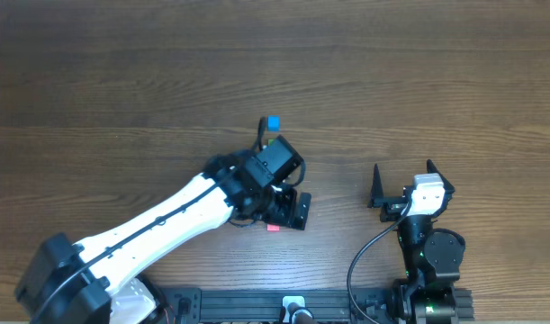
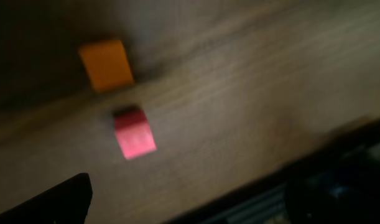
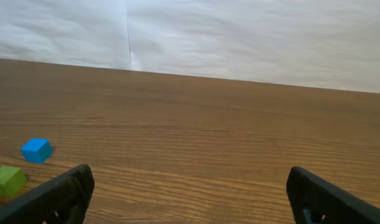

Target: Stack Cubes

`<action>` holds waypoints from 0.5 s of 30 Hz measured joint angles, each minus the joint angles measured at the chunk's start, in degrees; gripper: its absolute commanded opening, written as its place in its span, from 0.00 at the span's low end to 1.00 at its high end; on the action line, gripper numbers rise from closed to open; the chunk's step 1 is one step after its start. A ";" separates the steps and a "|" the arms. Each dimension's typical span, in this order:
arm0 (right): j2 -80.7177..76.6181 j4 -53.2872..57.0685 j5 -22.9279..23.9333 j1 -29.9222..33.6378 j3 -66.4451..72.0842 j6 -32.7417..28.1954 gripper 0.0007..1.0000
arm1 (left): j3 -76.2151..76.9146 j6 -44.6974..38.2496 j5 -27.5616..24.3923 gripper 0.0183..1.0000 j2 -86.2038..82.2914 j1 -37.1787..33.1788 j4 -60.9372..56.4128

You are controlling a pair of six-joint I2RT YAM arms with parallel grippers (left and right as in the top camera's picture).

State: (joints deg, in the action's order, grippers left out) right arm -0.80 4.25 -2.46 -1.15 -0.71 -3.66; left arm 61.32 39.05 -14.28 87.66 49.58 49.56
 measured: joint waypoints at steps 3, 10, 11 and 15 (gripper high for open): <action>0.00 0.00 0.00 0.00 0.00 0.00 0.99 | 0.00 1.90 -1.81 1.00 1.79 1.33 2.19; 0.00 0.00 0.00 0.00 0.00 0.00 0.99 | 0.04 10.69 -0.31 1.00 4.85 3.41 4.48; 0.00 0.00 0.00 0.00 0.00 -0.02 0.99 | 0.04 11.74 0.17 1.00 5.27 3.65 4.68; 0.00 0.00 0.00 0.00 0.00 0.00 0.99 | 0.02 14.45 2.82 1.00 7.08 3.98 4.66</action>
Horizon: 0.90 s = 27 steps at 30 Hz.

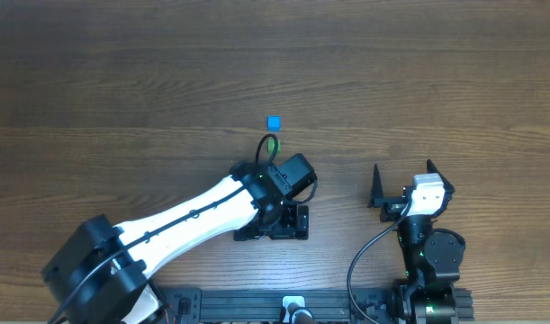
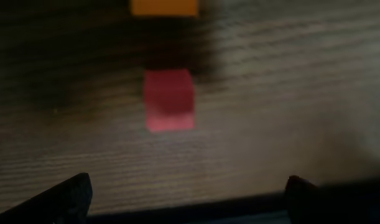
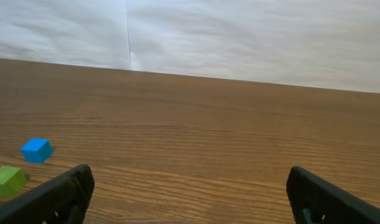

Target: Stack Cubes

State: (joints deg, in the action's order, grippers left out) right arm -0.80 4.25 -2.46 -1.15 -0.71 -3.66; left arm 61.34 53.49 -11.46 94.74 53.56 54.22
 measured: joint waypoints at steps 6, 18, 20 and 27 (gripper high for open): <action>0.00 0.00 0.00 0.00 0.00 0.00 0.99 | 0.02 1.05 4.13 1.00 2.54 0.00 -0.72; 0.00 0.00 0.00 0.00 0.00 0.00 0.99 | 0.02 -1.27 6.49 0.99 6.91 0.00 -3.98; 0.00 0.00 0.00 0.00 0.00 -0.02 0.99 | 0.02 -1.44 6.80 0.98 7.34 0.00 -4.02; 0.00 0.00 0.00 0.00 0.00 -0.02 0.99 | 0.02 -1.46 7.26 0.92 9.01 0.00 -4.63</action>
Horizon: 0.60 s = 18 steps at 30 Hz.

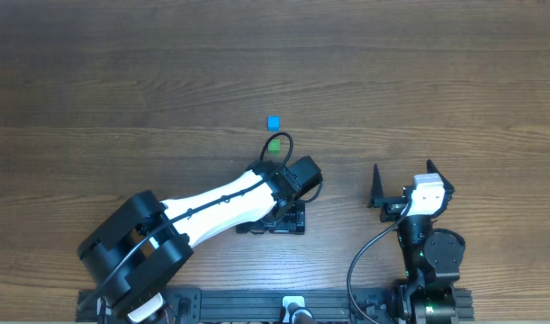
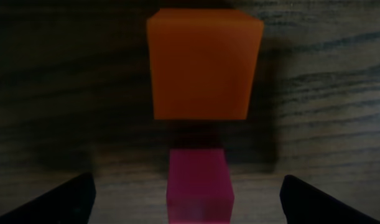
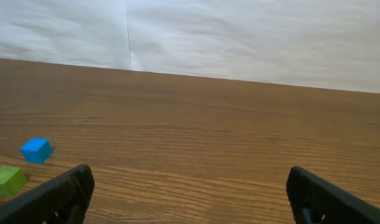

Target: Stack Cubes

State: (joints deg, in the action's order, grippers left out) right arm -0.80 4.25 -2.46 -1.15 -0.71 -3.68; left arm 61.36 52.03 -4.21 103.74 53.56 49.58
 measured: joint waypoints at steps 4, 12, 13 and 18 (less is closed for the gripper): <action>0.00 0.00 0.00 0.00 0.00 0.02 0.99 | 0.00 -0.26 0.15 0.82 0.24 0.00 -0.68; 0.00 0.00 0.00 0.00 0.00 -0.02 0.99 | 0.00 -0.42 0.20 0.73 0.42 0.00 -0.79; 0.00 0.00 0.00 0.00 0.00 0.02 0.99 | 0.00 -0.44 0.20 0.73 0.42 0.00 -0.79; 0.00 0.00 0.00 0.00 0.00 0.00 0.99 | -0.02 -0.42 0.20 0.71 0.42 0.02 -1.25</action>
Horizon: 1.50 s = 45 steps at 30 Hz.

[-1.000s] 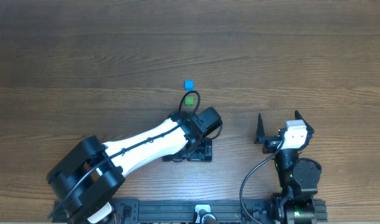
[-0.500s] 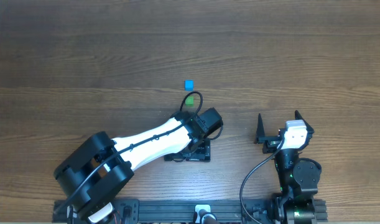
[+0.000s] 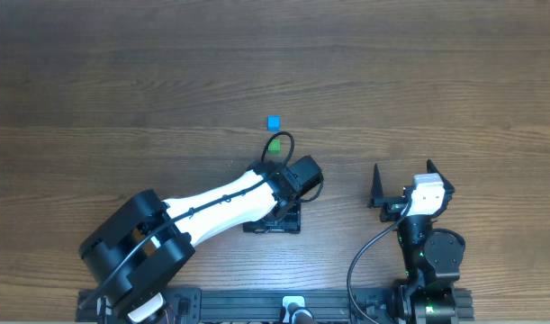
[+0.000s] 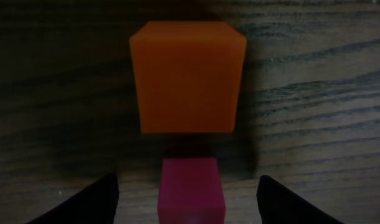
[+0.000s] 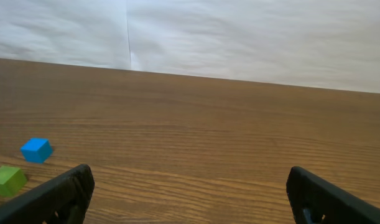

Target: Stack Cubes

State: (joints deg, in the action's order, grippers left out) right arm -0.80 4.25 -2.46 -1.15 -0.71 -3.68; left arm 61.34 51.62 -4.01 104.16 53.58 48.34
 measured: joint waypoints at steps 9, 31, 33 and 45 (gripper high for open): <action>0.00 0.00 0.00 0.00 0.00 0.02 0.99 | 0.00 -0.20 0.00 0.48 0.00 0.00 0.00; 0.00 0.00 0.00 0.00 0.00 0.00 0.99 | 0.00 -0.17 0.00 0.02 0.00 0.00 0.26; 0.00 0.00 0.00 0.00 0.00 0.00 0.99 | 0.04 -0.17 0.00 0.02 0.00 0.00 1.14; 0.00 0.00 0.00 0.00 0.00 0.02 0.99 | 14.71 -3.17 5.95 0.02 -2.67 -2.69 14.91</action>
State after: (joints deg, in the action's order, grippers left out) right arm -0.80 4.25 -2.46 -1.15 -0.71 -3.66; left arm 76.05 48.45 1.93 101.49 50.89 63.24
